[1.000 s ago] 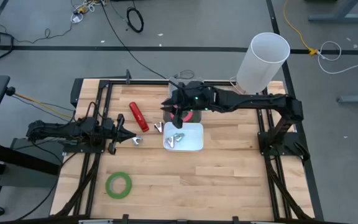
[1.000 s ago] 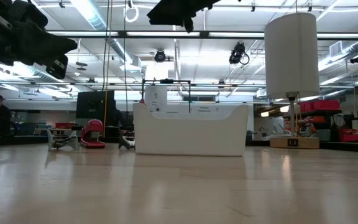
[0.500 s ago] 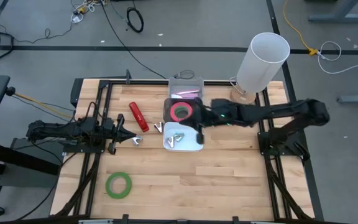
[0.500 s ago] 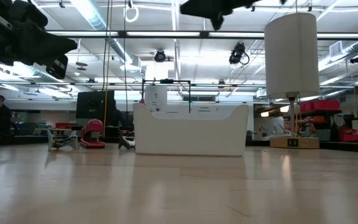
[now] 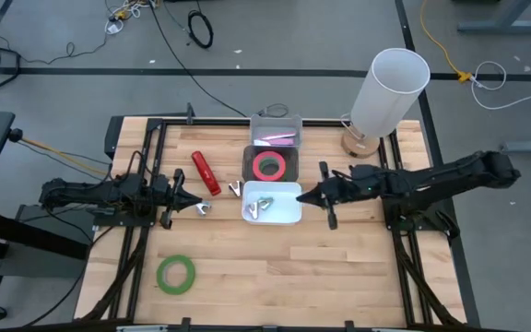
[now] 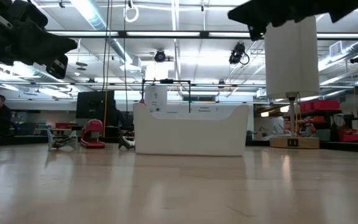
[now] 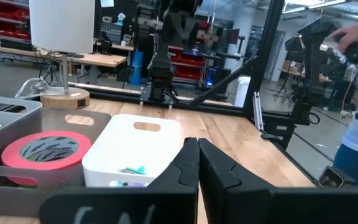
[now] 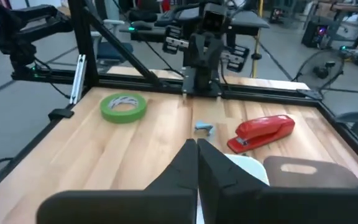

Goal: Pick and place Stapler, Stapler remover, tape
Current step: Put the red stapler in the gray bin

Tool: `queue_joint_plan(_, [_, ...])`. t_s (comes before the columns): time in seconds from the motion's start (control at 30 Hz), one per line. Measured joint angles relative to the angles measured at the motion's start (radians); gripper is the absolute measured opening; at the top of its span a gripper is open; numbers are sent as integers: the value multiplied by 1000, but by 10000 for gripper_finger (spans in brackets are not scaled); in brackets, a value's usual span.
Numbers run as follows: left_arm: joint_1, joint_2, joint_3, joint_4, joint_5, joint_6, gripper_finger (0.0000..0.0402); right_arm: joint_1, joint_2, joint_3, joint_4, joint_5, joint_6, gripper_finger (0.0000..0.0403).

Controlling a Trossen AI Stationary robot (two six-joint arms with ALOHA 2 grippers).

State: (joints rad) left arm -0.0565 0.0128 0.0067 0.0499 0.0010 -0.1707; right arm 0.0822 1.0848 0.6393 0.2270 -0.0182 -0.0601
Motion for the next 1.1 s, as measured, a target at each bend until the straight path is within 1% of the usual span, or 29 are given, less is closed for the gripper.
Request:
queue_joint_plan(0.23, [0,0,0,-3,0,0,3,-79,-118,-158,121,1,30,0])
queue_joint_plan(0.5, [0,0,0,-3,0,0,3,-128,-205,-309,165,-21,53,0])
queue_joint_plan(0.7, [0,0,0,-3,0,0,3,-141,-252,-423,279,-18,72,0])
queue_joint_plan(0.8, [0,0,0,-3,0,0,3,-141,-296,-477,325,16,70,0])
queue_joint_plan(0.87, [0,0,0,-3,0,0,3,-141,-328,-504,333,35,71,0])
queue_joint_plan(1.1, [0,0,0,-3,0,0,3,-141,-405,-579,336,36,72,0])
